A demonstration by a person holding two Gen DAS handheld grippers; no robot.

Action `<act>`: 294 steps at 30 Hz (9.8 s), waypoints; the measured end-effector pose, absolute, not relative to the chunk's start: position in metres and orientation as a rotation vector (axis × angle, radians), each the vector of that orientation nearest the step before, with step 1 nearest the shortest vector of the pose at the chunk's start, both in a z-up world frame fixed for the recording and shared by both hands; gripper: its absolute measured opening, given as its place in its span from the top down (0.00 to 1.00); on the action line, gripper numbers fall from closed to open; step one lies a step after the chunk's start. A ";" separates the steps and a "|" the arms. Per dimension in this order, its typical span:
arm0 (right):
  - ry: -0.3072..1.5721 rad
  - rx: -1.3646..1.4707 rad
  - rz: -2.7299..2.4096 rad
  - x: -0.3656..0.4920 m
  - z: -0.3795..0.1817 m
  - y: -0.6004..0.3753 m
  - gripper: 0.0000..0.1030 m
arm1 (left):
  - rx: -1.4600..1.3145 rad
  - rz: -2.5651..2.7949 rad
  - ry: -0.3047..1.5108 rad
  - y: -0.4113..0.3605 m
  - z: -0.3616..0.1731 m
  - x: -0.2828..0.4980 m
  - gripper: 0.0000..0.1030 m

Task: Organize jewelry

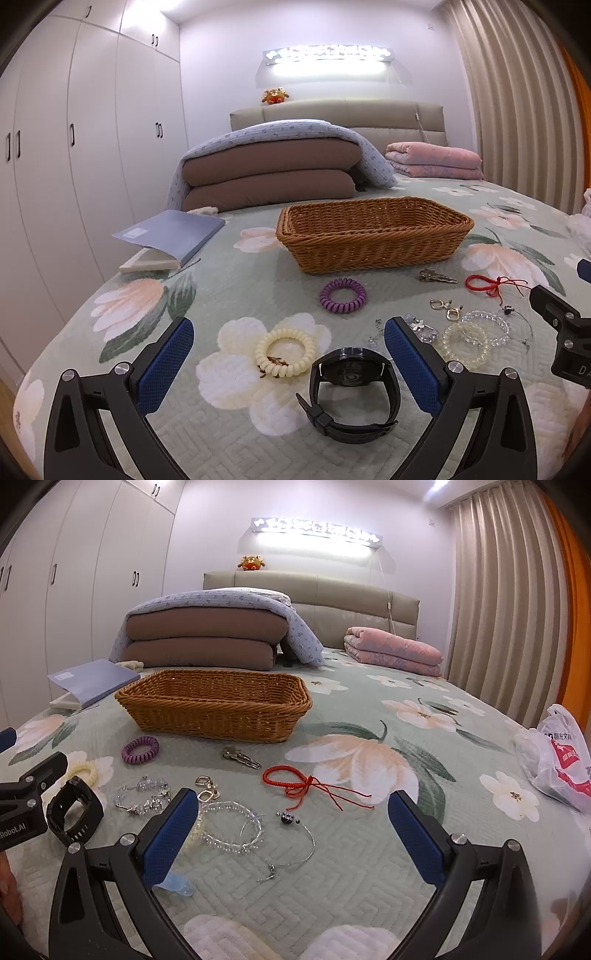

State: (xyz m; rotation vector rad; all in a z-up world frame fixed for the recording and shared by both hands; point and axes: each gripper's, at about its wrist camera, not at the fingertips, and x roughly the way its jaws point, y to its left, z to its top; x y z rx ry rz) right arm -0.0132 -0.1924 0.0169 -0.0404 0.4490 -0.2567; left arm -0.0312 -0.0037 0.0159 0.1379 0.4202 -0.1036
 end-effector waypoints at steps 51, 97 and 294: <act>0.465 0.043 -0.188 -0.015 0.021 -0.211 0.00 | 0.020 -0.302 0.520 0.033 0.034 -0.033 0.00; 0.884 -0.130 0.076 0.139 -0.023 -0.249 0.94 | -0.037 -0.422 0.925 0.019 -0.018 0.012 0.81; 0.587 0.248 -0.045 0.202 0.058 -0.244 0.88 | -0.231 -0.351 0.590 -0.005 0.055 0.196 0.79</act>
